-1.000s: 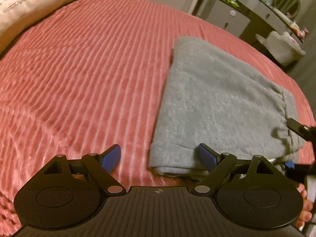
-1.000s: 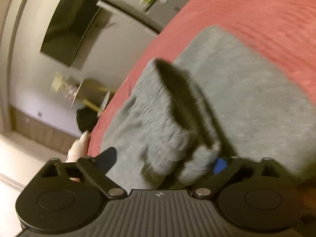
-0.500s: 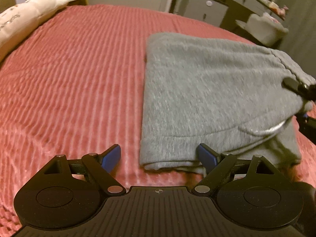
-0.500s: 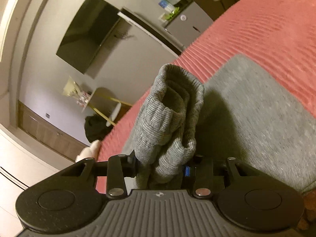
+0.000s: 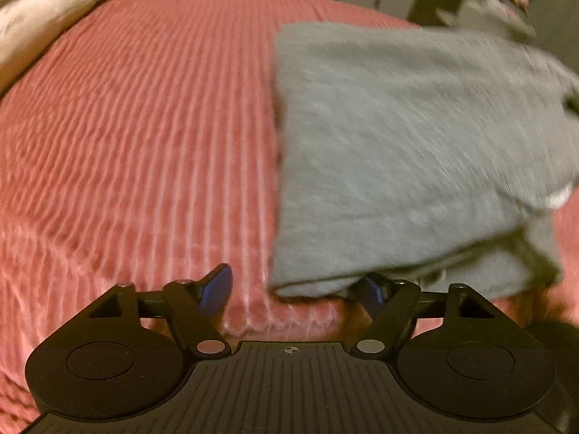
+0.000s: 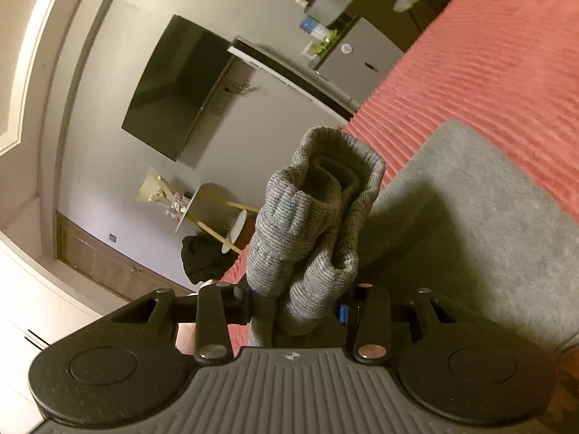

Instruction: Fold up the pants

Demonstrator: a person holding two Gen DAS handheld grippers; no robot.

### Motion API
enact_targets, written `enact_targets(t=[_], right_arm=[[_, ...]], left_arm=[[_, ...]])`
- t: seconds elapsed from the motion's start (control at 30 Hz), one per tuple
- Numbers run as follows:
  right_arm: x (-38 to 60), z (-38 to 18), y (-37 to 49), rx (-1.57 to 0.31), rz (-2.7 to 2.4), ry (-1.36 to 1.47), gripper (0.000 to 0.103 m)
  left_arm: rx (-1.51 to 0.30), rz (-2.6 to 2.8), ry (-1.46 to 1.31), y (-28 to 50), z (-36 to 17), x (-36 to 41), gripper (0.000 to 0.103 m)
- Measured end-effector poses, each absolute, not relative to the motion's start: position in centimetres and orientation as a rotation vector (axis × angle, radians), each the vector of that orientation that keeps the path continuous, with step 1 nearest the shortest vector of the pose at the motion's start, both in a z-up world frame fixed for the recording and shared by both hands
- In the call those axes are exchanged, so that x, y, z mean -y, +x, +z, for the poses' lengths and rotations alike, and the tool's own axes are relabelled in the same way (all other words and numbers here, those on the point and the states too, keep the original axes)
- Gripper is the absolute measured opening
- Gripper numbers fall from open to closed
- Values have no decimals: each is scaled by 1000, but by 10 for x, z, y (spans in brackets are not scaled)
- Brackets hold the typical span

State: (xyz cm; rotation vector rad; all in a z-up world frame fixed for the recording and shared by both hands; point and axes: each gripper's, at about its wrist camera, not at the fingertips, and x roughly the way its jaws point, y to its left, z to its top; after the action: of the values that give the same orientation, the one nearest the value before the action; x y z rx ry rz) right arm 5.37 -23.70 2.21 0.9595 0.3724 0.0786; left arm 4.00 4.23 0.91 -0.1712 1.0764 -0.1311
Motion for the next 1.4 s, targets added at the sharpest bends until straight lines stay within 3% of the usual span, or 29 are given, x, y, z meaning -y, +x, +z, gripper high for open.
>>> enact_targets(t=[0.13,0.3,0.63,0.8,0.87,0.93,1.0,1.07,1.17,1.23,1.3,1.37,1.4], right_arm=[[248,18,47,-367,48,975,40],[253,8,42,-391,22,971,40],[269,6,29,-337,16,990,40],[284,-9,29,-378,-31,1009,41],[294,-26,32,-455,-80,1026,47],[304,-45,32,-516,-122,1127,52],[314,-58,29,-479,-71,1263,62],[312,-55,31,-456,-27,1249,82],[295,-46,46,-525,-11,1117,92],[286,-43,52,-542,-28,1060,92],[283,-43,52,-525,-38,1046,85],[288,-47,48,-523,-61,1080,50],[291,-51,46,-520,-67,1117,44]], left_arm=[[-1025,-114,-337,36,11,-67,55],[-942,-117,-310,27,22,-65,45],[-773,-206,-245,10,42,-54,45],[-936,-243,-178,22,26,-40,64],[-991,-253,-150,28,20,-36,64],[-1006,-271,-118,29,19,-30,73],[-1019,-286,-77,30,17,-23,77],[-1039,-308,-48,30,15,-15,77],[-1029,-290,-22,29,14,-6,77],[-1029,-266,-51,30,11,-7,77],[-1041,-229,-83,28,10,-8,76],[-1024,-204,-121,28,10,-11,73],[-1000,-214,-143,26,13,-14,68]])
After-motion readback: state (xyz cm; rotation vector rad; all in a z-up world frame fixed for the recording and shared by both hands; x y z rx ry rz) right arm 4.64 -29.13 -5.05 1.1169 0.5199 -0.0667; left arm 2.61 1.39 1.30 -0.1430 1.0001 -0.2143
